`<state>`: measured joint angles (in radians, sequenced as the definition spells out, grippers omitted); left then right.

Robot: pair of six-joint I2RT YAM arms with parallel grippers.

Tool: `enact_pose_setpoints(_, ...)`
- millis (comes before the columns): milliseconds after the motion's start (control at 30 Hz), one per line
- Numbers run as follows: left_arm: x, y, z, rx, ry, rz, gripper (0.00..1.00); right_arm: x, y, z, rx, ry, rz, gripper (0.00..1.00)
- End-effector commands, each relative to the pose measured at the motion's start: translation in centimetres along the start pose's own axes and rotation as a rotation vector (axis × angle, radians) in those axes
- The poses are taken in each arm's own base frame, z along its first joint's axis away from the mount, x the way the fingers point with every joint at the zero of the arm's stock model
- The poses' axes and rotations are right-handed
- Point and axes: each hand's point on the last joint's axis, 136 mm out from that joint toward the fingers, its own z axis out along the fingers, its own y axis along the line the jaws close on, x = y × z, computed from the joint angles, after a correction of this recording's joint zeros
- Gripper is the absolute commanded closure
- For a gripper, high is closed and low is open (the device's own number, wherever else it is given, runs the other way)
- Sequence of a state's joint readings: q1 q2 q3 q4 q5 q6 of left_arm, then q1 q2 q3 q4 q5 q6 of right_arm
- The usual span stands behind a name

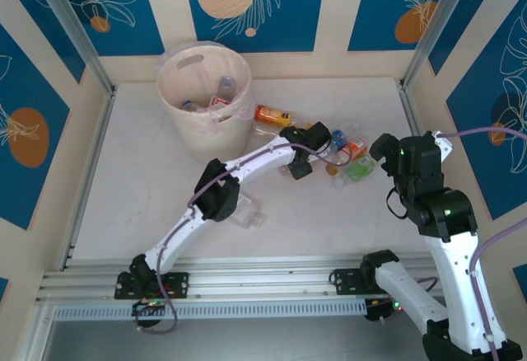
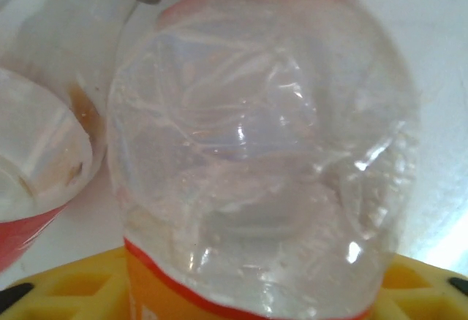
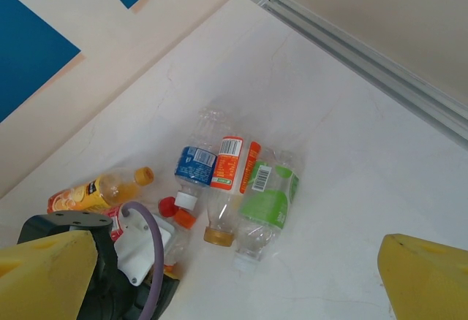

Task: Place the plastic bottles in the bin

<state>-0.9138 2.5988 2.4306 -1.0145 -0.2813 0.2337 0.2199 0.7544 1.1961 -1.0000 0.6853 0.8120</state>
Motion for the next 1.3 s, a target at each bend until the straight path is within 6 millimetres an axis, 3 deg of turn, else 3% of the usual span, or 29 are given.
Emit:
enact_pose_setpoints(0, 0.4, 0.5, -0.4, 0.002, 0.015, 0.003, 0.53, -0.4, -0.7, -0.2, 0.021, -0.032, 0.029, 0.01)
enact_pose_setpoints(200, 0.0, 1.1, -2.3, -0.012, -0.013, -0.015, 0.54, -0.4, -0.6, -0.2, 0.017, -0.03, 0.027, 0.01)
enact_pose_setpoints(400, -0.6, 1.6, -6.5, -0.019, -0.079, -0.051, 0.54, -0.3, -0.7, -0.2, 0.019, -0.027, 0.025, 0.01)
enact_pose_setpoints(600, -1.3, 1.9, -12.9, -0.006, -0.2, -0.099, 0.53, 0.0, -0.6, 0.2, 0.019, -0.02, 0.022, 0.01)
enact_pose_setpoints(800, -1.6, 3.3, -20.7, 0.004, -0.353, -0.159, 0.53, 0.6, -0.7, 1.1, 0.036, -0.009, 0.009, 0.01)
enact_pose_setpoints(1067, -1.2, 7.9, -32.7, -0.145, -0.619, -0.213, 0.54, 1.3, -0.2, 2.2, 0.016, 0.003, 0.006, 0.01)
enact_pose_setpoints(1167, -0.2, 10.6, -35.3, -0.25, -0.659, -0.238, 0.53, 1.6, -0.1, 2.5, 0.012, 0.012, 0.001, 0.01)
enact_pose_setpoints(1267, 1.4, 14.0, -36.2, -0.345, -0.65, -0.298, 0.53, 1.8, 0.0, 2.6, 0.013, 0.024, -0.009, 0.01)
